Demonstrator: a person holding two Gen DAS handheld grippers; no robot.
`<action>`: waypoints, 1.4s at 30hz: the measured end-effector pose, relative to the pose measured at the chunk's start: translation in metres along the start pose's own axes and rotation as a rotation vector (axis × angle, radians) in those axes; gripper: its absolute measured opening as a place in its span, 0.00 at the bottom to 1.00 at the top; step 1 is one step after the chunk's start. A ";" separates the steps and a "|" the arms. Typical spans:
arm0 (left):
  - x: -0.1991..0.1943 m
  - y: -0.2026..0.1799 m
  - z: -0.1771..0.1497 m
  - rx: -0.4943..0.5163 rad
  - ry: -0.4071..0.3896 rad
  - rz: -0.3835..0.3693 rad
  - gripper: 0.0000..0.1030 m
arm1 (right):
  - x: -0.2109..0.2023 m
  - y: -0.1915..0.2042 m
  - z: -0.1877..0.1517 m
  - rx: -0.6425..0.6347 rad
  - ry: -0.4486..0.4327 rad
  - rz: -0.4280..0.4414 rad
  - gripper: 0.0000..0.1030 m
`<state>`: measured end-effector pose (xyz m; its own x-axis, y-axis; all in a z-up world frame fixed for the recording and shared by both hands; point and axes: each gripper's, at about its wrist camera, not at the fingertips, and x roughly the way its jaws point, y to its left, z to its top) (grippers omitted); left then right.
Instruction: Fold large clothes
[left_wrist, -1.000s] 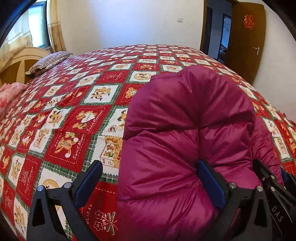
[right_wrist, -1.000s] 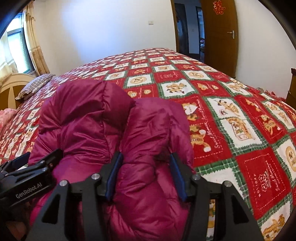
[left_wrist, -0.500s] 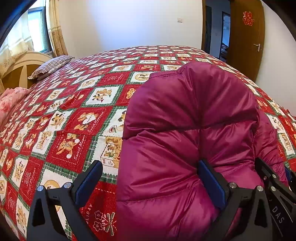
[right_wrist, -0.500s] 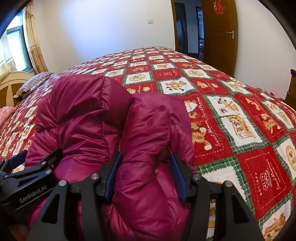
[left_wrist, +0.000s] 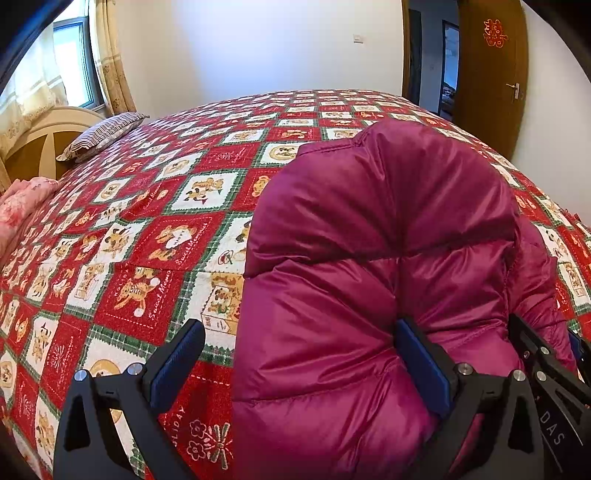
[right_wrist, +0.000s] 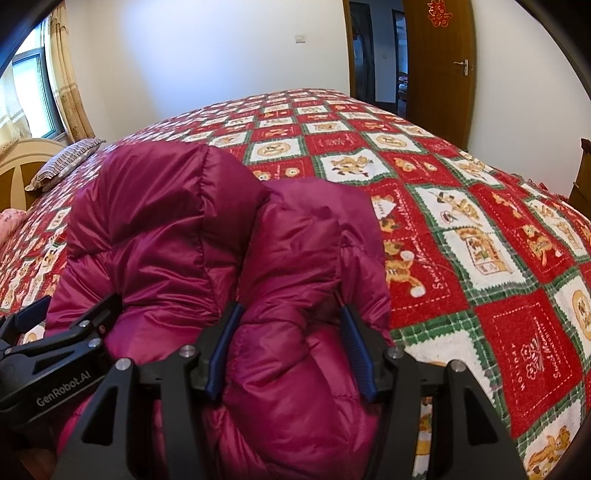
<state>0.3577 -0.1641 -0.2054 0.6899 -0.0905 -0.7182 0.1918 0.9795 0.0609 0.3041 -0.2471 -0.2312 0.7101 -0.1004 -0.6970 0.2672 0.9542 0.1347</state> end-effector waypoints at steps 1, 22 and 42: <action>0.000 0.000 0.000 0.001 0.000 0.000 0.99 | 0.000 0.000 0.000 0.001 0.000 0.001 0.57; -0.027 0.043 -0.029 0.031 0.023 -0.205 0.99 | -0.024 -0.030 -0.012 0.078 0.011 0.092 0.66; -0.029 0.004 -0.030 0.173 -0.032 -0.274 0.64 | -0.013 -0.026 -0.020 0.099 0.042 0.239 0.42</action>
<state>0.3181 -0.1518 -0.2052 0.6171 -0.3544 -0.7025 0.4872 0.8732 -0.0125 0.2752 -0.2647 -0.2395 0.7337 0.1378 -0.6653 0.1595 0.9170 0.3657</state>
